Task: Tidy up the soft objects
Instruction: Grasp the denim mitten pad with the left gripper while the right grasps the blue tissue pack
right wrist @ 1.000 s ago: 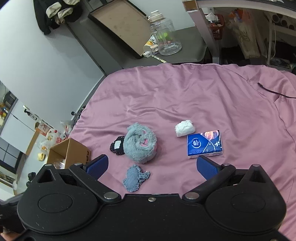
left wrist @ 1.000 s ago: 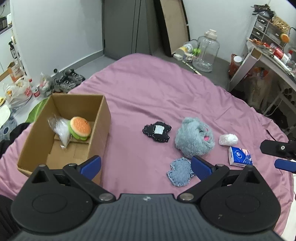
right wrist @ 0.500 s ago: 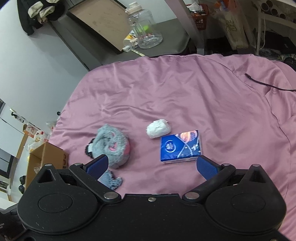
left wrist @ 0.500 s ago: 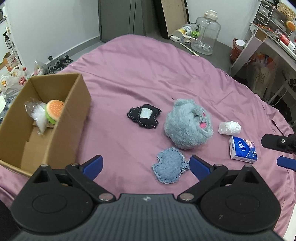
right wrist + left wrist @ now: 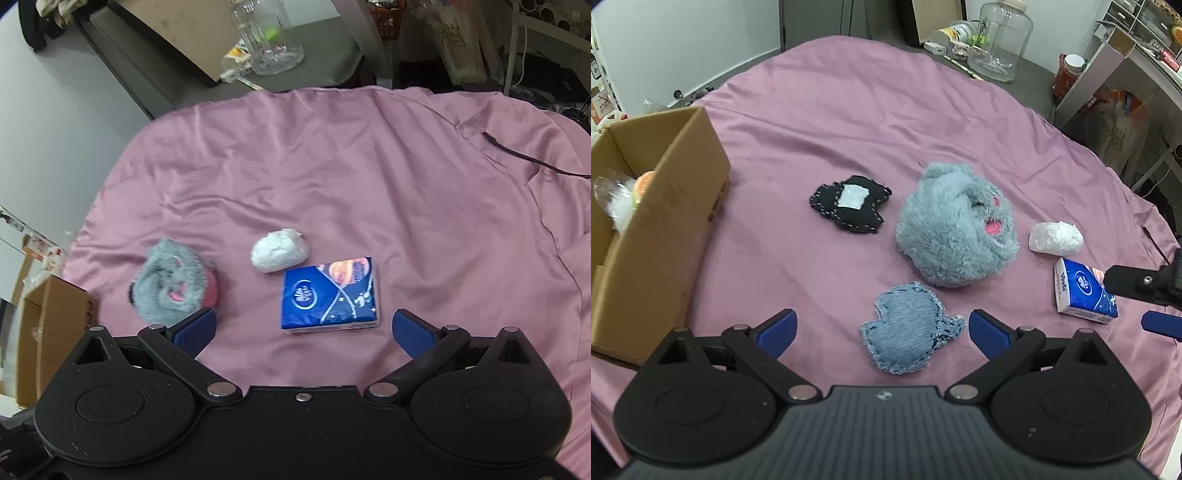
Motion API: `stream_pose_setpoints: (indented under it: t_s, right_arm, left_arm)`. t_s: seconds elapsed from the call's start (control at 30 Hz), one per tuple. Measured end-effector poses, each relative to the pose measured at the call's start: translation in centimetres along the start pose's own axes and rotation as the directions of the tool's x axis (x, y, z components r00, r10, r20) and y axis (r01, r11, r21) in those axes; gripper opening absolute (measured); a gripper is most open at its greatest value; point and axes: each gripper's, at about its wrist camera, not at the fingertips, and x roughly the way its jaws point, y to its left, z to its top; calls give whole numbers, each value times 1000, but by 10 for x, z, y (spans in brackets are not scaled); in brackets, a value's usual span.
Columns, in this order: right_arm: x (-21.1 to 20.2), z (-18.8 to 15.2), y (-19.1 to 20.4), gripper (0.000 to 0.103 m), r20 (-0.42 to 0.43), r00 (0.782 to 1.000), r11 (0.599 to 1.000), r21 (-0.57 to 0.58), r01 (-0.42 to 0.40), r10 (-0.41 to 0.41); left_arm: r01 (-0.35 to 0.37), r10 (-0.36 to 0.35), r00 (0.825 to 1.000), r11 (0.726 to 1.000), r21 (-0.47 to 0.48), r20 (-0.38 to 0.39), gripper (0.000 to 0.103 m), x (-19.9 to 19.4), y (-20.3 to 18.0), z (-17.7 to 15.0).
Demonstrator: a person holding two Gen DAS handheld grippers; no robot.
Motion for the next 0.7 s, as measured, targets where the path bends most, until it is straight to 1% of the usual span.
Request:
stream_pose_setpoints:
  t_s: [0.27,0.33,0.4,0.47,0.53,0.57,0.6,0.63,0.7]
  right_arm:
    - [23,2,0,102,-36,998,998,-26,52,-53]
    - [28,2,1,102,-45,996,997,-37,70,-72]
    - [33,2,3,102,-48,994,994,-51,98,-100]
    - [38,2,3,102,-52,992,992,-57,114,-117]
    - [41,3,2,99,-53,989,990,-53,134,-137]
    - [43,4,1,97,-53,988,988,-49,145,-147]
    - [45,4,0,91,-60,987,988,-42,150,-152]
    - [48,4,-1,89,-69,987,989,-35,143,-145]
    - [52,4,0,77,-82,988,991,-31,130,-132]
  left_arm:
    - [-5,5,999,1000,22,-36,99,25,-3,-3]
    - [-6,7,999,1000,17,-42,96,30,-2,-5]
    - [6,-5,999,1000,12,-50,90,33,-1,-6]
    - [12,-11,999,1000,18,-45,87,35,-1,-7]
    - [12,-11,999,999,33,-33,81,35,-2,-7]
    - [15,-14,999,999,36,-30,76,35,-3,-6]
    - [20,-19,999,999,38,-26,70,34,-3,-6]
    - [28,-27,999,999,47,-22,67,33,-5,-6]
    - [45,-44,999,997,67,-21,52,32,-8,-6]
